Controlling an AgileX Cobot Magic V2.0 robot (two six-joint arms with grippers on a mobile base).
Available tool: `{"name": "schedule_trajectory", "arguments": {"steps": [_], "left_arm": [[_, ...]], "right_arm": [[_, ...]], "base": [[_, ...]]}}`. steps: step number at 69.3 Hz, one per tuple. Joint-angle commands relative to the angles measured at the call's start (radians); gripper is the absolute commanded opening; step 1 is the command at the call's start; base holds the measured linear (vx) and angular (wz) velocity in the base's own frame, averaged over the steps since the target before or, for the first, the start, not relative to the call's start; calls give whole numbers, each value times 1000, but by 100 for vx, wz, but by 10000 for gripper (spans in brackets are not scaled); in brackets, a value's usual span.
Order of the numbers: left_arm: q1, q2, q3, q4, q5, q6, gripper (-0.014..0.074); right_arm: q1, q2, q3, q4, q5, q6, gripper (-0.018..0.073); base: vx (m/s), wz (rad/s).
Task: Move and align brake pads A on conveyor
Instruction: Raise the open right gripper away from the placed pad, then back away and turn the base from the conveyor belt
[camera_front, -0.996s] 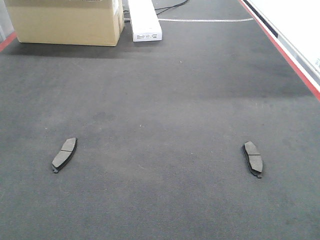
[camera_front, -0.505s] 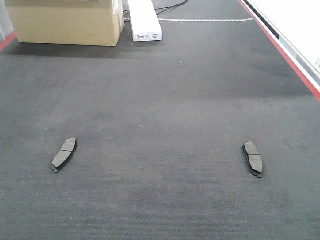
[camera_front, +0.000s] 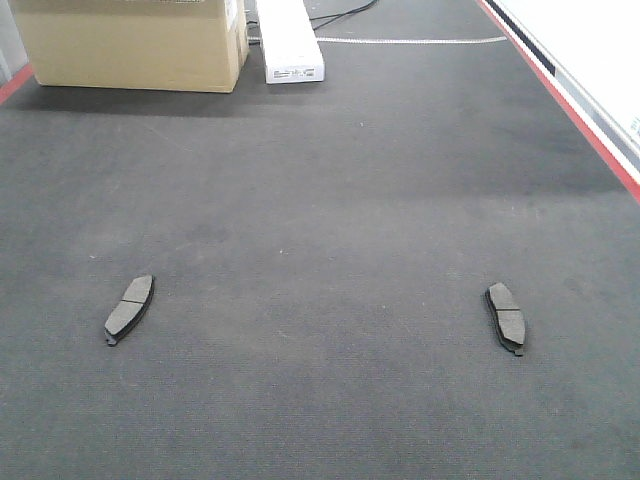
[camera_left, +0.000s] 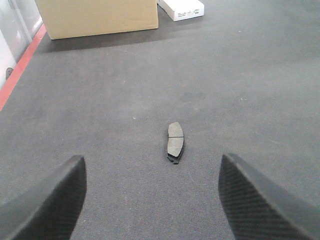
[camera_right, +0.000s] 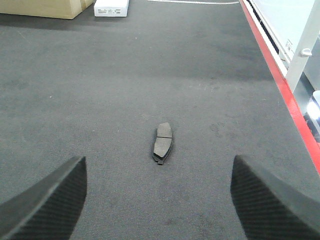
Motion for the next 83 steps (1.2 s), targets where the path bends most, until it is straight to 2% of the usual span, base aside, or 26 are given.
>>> {"name": "schedule_trajectory", "arguments": {"steps": [1, 41, 83], "left_arm": [[3, 13, -20, 4, -75, -7, 517], [3, 13, -20, 4, -75, -7, 517], [3, 13, -20, 3, -74, -7, 517]], "right_arm": [[-3, 15, -20, -7, -73, -5, 562], [-3, 15, -20, -7, -73, -5, 562], [-3, 17, -20, -7, -70, -5, 562]], "base": [[0, 0], [-7, -4], [-29, -24]]}}
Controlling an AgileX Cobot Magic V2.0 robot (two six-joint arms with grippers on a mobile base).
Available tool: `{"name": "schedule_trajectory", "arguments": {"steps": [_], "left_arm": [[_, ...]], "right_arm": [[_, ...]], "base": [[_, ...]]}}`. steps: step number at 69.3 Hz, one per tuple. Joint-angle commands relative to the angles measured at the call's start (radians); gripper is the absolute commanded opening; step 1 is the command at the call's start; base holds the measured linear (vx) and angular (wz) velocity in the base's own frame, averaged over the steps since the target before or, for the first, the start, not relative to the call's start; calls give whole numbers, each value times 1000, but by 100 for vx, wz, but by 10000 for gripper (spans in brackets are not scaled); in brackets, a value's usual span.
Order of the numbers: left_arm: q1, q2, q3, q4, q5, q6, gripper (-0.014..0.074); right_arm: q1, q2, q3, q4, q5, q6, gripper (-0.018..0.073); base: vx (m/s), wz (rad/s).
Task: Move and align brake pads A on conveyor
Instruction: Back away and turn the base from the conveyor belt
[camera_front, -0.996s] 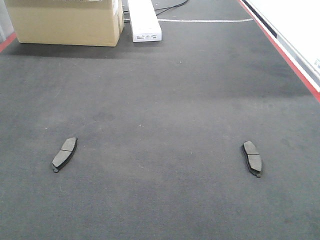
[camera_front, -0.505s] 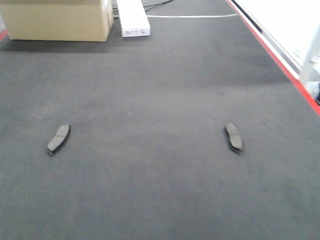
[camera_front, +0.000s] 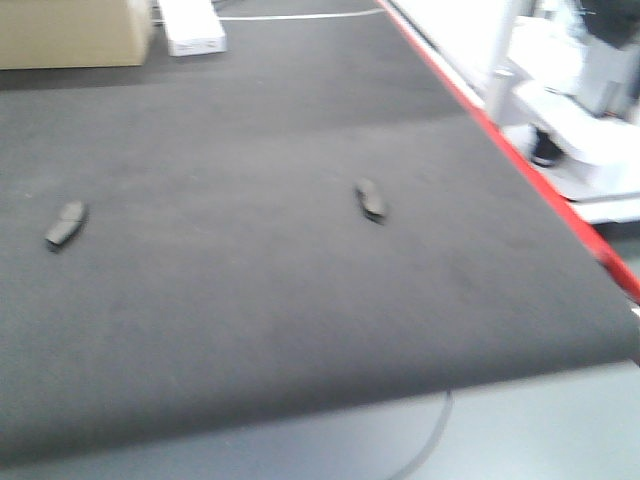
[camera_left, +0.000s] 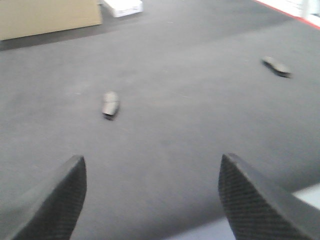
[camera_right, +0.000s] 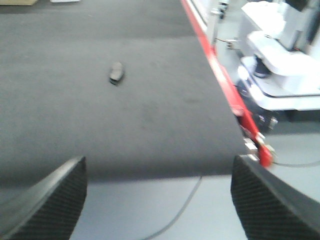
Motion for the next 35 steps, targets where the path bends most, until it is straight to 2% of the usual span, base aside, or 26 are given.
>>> {"name": "schedule_trajectory", "arguments": {"steps": [1, 20, 35], "left_arm": [[3, 13, -20, 3, -74, -7, 517], [3, 13, -20, 1, -74, -7, 517], [3, 13, -20, -2, -74, -7, 517]], "right_arm": [[-3, 18, -20, -6, -69, -5, 562], [-3, 20, -20, -10, -68, -5, 562], [-3, 20, -20, -10, -68, -5, 562]], "base": [[-37, -41], [-39, -45], [-37, -60]]}}
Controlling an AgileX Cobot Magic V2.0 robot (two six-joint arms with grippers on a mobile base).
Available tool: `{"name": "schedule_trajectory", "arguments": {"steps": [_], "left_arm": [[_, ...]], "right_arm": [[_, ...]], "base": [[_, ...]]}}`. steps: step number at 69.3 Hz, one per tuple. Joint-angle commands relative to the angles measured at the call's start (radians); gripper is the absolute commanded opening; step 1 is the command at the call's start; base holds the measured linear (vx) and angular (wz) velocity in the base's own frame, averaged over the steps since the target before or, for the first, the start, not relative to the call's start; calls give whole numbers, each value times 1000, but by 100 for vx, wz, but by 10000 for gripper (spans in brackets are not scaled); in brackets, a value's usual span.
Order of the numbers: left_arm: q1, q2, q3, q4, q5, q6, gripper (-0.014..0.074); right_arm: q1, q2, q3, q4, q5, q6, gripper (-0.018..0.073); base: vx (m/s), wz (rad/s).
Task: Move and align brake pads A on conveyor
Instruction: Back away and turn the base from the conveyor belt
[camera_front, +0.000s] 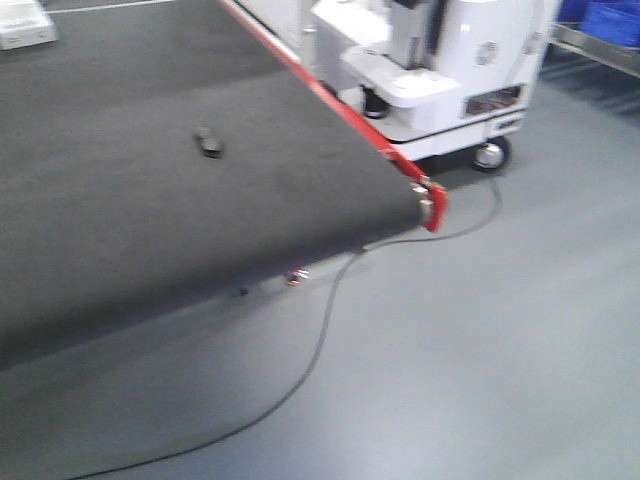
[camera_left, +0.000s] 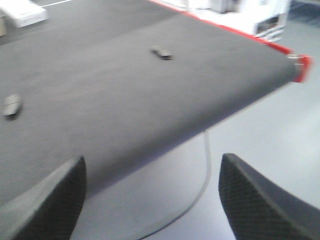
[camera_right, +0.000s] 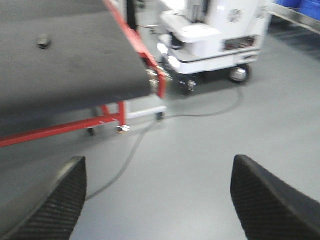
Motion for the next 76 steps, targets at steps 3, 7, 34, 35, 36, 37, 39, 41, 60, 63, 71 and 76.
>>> {"name": "schedule_trajectory", "arguments": {"steps": [3, 7, 34, 35, 36, 37, 39, 41, 60, 63, 71, 76], "left_arm": [[3, 13, -20, -2, -73, -7, 517], [3, 13, -20, -2, -73, -7, 517], [3, 13, -20, -2, -71, -7, 517], [3, 13, -20, -2, -71, -7, 517], [3, 13, -20, -2, -71, -7, 517], [3, 13, -20, -2, -71, -7, 517], [3, 13, -20, -2, -71, -7, 517], [3, 13, -20, -2, -71, -7, 517], [3, 13, -20, -2, -71, -7, 517], [3, 13, -20, -2, -71, -7, 517], [3, 13, -20, -2, -71, -7, 517], [3, 13, -20, -2, -71, -7, 517]], "right_arm": [[-3, 20, -20, -7, -68, -5, 562], [-3, 20, -20, -7, -68, -5, 562], [-3, 20, -20, -6, -68, -5, 562], [-3, 20, -20, -6, -68, -5, 562], [-3, 20, -20, -6, -68, -5, 562], [-3, 20, -20, -6, -68, -5, 562], [-3, 20, -20, -6, -68, -5, 562], [-3, 20, -20, -6, -68, -5, 562], [-3, 20, -20, -6, -68, -5, 562], [-3, 20, -20, -6, -68, -5, 562], [-3, 20, -20, -6, -68, -5, 562], [-3, 20, -20, -6, -68, -5, 562]], "base": [[-35, -68], [-35, -70], [-33, -73], [-31, -72], [-30, -71], [-30, -71], [-30, -70], [-29, -69], [-28, -66], [-26, -69], [-24, -69], [-21, -69]]}}
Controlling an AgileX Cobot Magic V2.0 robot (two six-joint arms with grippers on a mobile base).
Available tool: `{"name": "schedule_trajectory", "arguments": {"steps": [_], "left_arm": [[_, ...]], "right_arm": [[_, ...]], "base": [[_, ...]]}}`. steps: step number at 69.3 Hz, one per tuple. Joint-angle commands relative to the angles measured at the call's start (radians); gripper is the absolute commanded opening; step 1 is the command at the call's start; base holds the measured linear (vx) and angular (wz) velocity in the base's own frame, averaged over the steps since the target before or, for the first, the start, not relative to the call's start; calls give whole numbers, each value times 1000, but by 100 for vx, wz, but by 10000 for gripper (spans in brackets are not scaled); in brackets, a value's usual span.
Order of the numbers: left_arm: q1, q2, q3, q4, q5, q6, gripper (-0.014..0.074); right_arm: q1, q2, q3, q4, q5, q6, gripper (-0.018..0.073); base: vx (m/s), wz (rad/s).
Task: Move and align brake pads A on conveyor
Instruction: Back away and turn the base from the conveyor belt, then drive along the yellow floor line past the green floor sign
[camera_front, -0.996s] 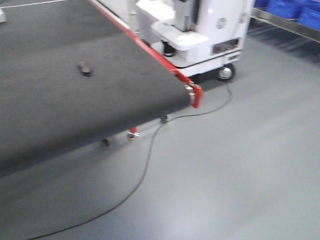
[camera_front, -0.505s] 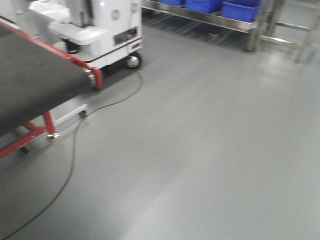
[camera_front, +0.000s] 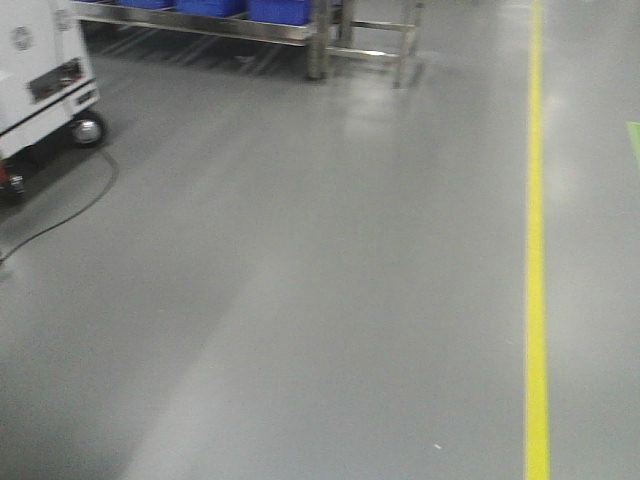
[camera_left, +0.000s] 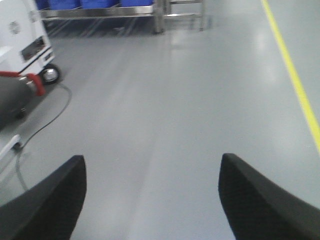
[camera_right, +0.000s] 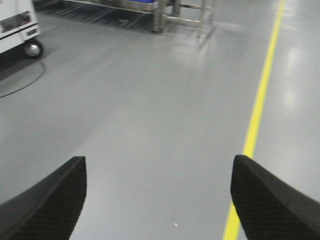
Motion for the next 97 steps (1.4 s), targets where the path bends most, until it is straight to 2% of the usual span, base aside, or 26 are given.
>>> {"name": "schedule_trajectory", "arguments": {"steps": [1, 51, 97], "left_arm": [[3, 13, -20, -1, -71, -7, 517], [3, 13, -20, -1, -71, -7, 517], [3, 13, -20, -2, -71, -7, 517]], "right_arm": [[-3, 20, -20, -6, -68, -5, 562], [-3, 20, -20, -4, -68, -5, 562], [-3, 20, -20, -4, -67, -5, 562]], "base": [[-20, -70], [-12, -65], [5, -25]]}}
